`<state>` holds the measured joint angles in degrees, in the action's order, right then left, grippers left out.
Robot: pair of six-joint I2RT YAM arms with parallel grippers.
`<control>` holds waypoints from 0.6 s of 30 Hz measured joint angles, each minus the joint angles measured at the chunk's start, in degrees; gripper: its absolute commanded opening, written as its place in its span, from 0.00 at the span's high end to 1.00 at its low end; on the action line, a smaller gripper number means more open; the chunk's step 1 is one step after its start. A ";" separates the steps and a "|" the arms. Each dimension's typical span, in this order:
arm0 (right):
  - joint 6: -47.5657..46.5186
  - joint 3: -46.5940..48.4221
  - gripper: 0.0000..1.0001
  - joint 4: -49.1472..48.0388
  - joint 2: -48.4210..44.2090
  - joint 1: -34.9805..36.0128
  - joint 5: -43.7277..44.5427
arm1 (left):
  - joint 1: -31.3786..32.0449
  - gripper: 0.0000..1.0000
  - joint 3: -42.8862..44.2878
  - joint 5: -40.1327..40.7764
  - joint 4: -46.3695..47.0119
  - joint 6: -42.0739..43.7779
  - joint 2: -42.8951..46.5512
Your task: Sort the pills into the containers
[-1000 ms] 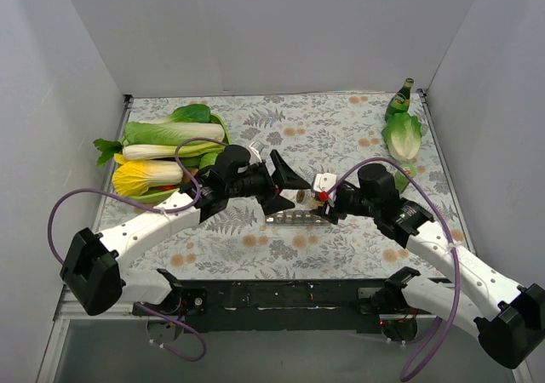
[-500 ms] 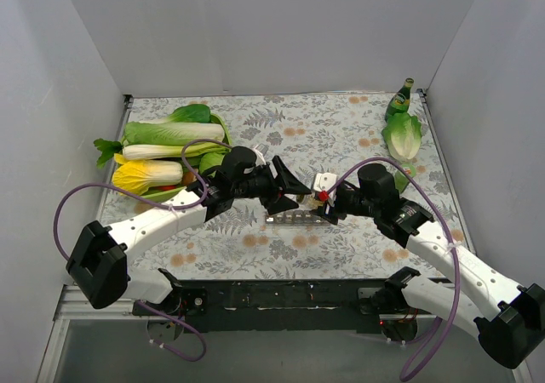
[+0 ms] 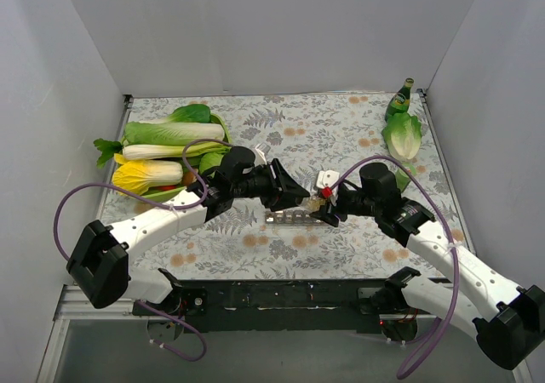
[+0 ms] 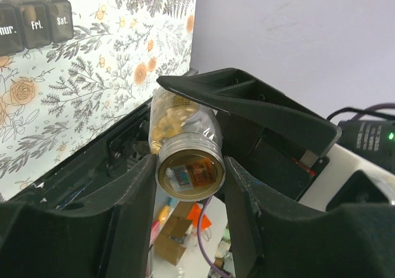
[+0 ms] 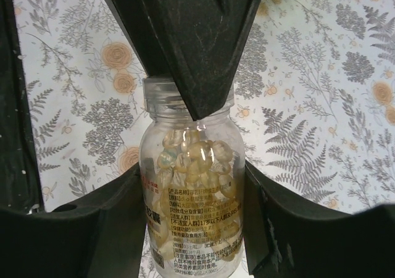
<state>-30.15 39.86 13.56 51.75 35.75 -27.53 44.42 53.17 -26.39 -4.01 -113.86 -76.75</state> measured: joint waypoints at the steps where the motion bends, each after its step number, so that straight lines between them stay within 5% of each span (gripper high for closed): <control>1: 0.46 0.00 0.99 0.17 0.00 -0.20 -0.72 | -0.09 0.79 -0.22 -0.74 0.28 0.66 -0.04; 15: 7.58 -0.92 0.99 6.03 0.59 -2.08 -10.40 | -0.83 0.72 5.29 -15.10 -6.56 18.95 -6.93; 18: 10.73 -2.03 0.99 5.20 0.85 -2.45 -14.23 | -0.83 0.63 6.82 -18.16 -9.99 24.81 -7.56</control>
<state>-19.42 37.82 18.76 52.60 33.30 -41.76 43.59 59.99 -44.56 -14.00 -89.06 -84.31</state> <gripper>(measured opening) 0.598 0.417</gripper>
